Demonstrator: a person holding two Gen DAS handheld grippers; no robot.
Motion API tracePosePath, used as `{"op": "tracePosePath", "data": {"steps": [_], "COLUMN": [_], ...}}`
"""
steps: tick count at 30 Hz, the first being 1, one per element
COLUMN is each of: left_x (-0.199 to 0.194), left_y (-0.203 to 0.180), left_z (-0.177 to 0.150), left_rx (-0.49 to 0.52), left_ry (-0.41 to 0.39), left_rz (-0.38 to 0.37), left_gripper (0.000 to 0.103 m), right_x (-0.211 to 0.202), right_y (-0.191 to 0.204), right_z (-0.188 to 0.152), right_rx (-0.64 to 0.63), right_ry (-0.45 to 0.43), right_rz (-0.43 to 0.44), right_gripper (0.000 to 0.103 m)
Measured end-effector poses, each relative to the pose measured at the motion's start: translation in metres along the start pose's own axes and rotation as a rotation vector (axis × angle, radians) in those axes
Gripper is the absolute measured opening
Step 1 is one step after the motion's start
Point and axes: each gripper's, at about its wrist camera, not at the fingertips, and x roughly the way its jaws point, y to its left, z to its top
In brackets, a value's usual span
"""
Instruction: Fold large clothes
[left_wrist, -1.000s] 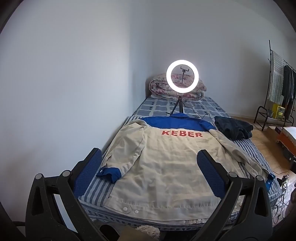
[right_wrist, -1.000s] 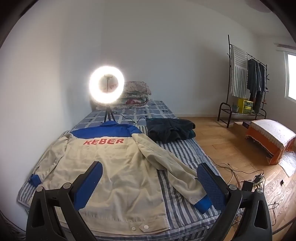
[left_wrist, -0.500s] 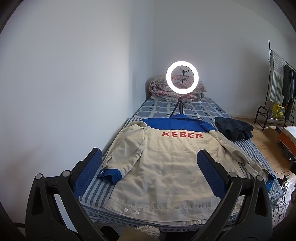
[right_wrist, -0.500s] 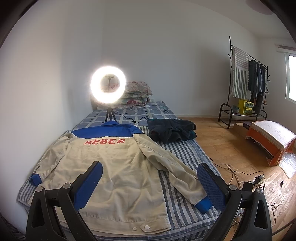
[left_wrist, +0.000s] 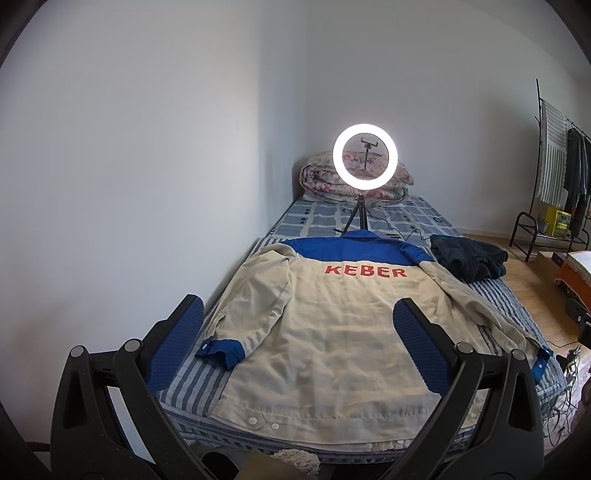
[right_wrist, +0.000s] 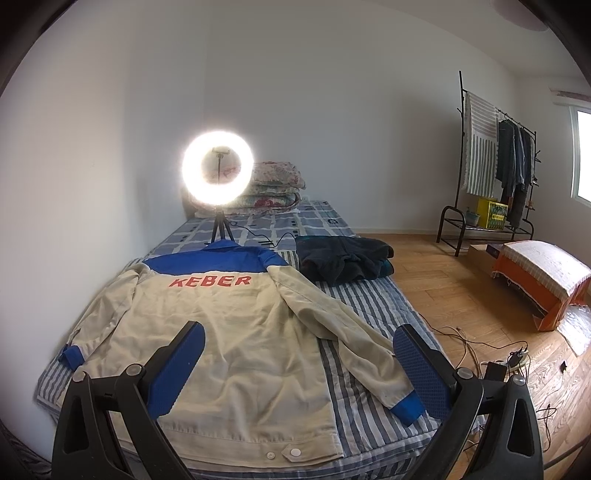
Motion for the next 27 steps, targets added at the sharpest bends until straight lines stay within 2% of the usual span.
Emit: {"op": "tracePosePath", "data": {"steps": [27], "left_x": [0.0008], "left_y": [0.0027], "left_z": [-0.0006], "left_rx": [0.003], "left_ry": [0.001], "left_rz": [0.003], "left_gripper": [0.103], "right_x": [0.0002], "right_y": [0.0068], "right_z": [0.0011], "right_rx": [-0.005], "right_ry": [0.0], "right_rz": [0.007], "right_gripper": [0.103]}}
